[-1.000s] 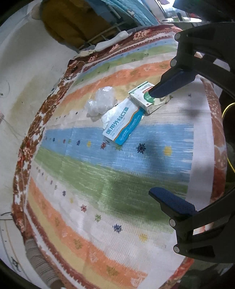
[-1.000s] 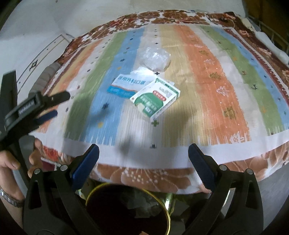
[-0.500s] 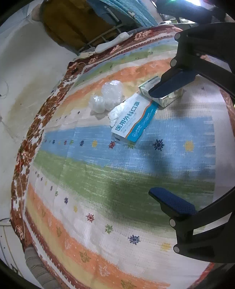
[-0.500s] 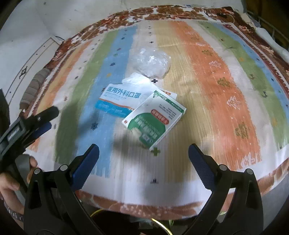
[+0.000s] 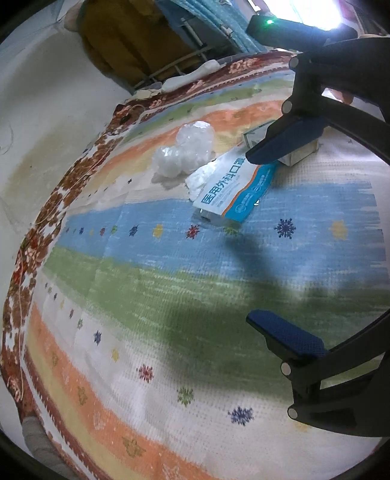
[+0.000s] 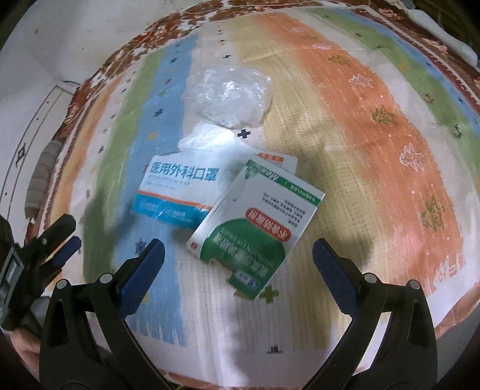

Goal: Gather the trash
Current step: 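Grasp the blue-white mask box with the left tool while the right tool grasps the green eye-drop box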

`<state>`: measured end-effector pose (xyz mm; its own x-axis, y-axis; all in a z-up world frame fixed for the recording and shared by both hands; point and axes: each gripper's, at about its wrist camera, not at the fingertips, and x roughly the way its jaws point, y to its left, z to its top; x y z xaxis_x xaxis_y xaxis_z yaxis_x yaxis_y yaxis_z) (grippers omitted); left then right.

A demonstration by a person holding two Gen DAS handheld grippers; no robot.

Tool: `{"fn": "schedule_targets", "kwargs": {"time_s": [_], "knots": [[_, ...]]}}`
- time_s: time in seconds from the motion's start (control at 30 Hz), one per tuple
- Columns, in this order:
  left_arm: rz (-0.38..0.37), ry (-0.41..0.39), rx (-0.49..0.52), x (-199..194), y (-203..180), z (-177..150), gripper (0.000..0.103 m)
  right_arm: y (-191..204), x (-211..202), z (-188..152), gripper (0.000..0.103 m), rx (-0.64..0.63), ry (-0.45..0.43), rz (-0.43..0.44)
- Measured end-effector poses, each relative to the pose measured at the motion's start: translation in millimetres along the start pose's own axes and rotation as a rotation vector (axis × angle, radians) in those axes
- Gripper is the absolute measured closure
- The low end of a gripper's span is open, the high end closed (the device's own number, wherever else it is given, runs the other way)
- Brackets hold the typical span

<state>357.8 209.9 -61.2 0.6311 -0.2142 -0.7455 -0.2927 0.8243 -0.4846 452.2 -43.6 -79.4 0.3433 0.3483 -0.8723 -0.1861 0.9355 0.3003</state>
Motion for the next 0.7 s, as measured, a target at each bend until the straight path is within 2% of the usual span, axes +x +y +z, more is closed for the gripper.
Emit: {"fn": "schedule_targets", "kwargs": {"time_s": [0.2, 0.4, 0.57, 0.7], "knots": [[-0.060, 0.046, 0.036, 16, -1, 6, 0.012, 2, 16, 6, 0.009, 0.016, 0.014, -0.031], [-0.112, 0.072, 0.014, 33, 11, 12, 0.019, 5, 27, 10, 0.009, 0.021, 0.015, -0.074], [-0.158, 0.138, 0.023, 60, 8, 12, 0.029, 5, 40, 14, 0.009, 0.009, 0.036, -0.109], [-0.212, 0.126, 0.005, 73, 7, 14, 0.035, 0, 49, 16, 0.010, 0.016, 0.050, -0.134]]}}
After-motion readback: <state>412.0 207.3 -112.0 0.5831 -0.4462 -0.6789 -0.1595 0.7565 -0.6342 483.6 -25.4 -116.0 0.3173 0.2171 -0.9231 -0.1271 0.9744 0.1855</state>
